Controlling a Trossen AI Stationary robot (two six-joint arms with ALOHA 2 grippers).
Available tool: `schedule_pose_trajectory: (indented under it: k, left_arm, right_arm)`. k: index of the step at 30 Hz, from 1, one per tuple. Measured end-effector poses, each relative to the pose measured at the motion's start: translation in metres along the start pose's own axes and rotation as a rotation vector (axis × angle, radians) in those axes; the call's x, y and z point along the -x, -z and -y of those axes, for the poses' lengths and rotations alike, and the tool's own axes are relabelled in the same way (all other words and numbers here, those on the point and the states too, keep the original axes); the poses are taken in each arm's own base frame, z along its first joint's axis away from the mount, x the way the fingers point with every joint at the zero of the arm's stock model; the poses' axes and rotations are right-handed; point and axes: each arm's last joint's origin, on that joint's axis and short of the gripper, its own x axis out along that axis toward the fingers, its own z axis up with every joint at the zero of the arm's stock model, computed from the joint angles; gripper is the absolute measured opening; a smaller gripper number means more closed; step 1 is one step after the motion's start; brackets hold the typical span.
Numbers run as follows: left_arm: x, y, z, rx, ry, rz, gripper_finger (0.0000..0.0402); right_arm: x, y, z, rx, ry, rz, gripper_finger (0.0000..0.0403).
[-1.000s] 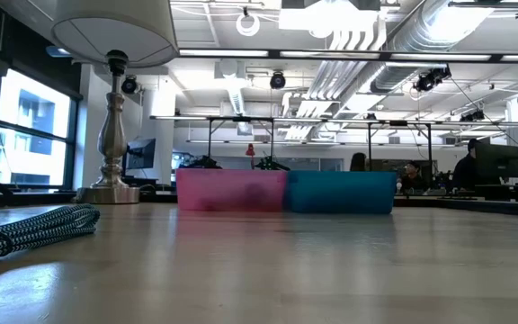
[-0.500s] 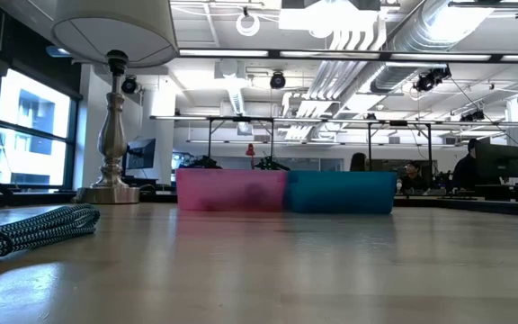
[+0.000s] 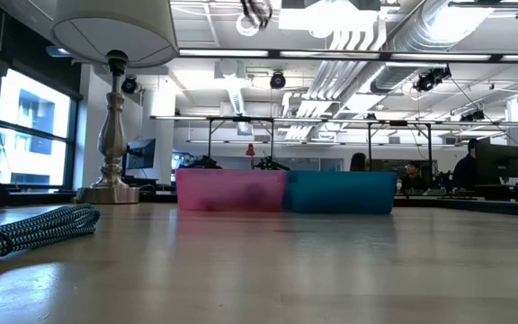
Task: Pick & Place USB Port
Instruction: Put the pink charger cable into the pink bin
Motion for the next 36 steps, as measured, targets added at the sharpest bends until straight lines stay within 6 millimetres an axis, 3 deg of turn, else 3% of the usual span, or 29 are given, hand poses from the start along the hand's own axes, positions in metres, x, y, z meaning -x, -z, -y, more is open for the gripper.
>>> schedule_pose_trajectory:
  k: [5, 9, 13, 17, 29, 36]
  left_arm:
    - [-0.012, 0.042, -0.046, 0.19, -0.047, -0.23, 0.0015]
    - [-0.016, 0.081, -0.078, 0.369, -0.035, -0.298, 0.0015]
    - [-0.023, 0.115, -0.096, 0.555, 0.011, -0.323, 0.0015]
    - [-0.034, 0.142, -0.096, 0.641, 0.063, -0.384, 0.0015]
    - [-0.067, 0.212, -0.068, 0.844, 0.236, -0.566, 0.0027]
    - [-0.068, 0.218, -0.069, 0.86, 0.235, -0.567, 0.01]
  right_arm:
    - [0.0, 0.001, 0.0, 0.0, -0.003, -0.002, 0.0106]
    - [0.0, 0.001, 0.0, 0.004, -0.003, -0.003, 0.0095]
    - [0.0, 0.001, 0.0, 0.005, -0.004, -0.003, 0.0081]
    - [0.0, 0.001, 0.0, 0.005, -0.004, -0.004, 0.0069]
    - [0.0, 0.005, 0.0, 0.025, -0.032, -0.019, 0.0045]
    - [0.0, 0.006, 0.0, 0.032, -0.039, -0.025, 0.0052]
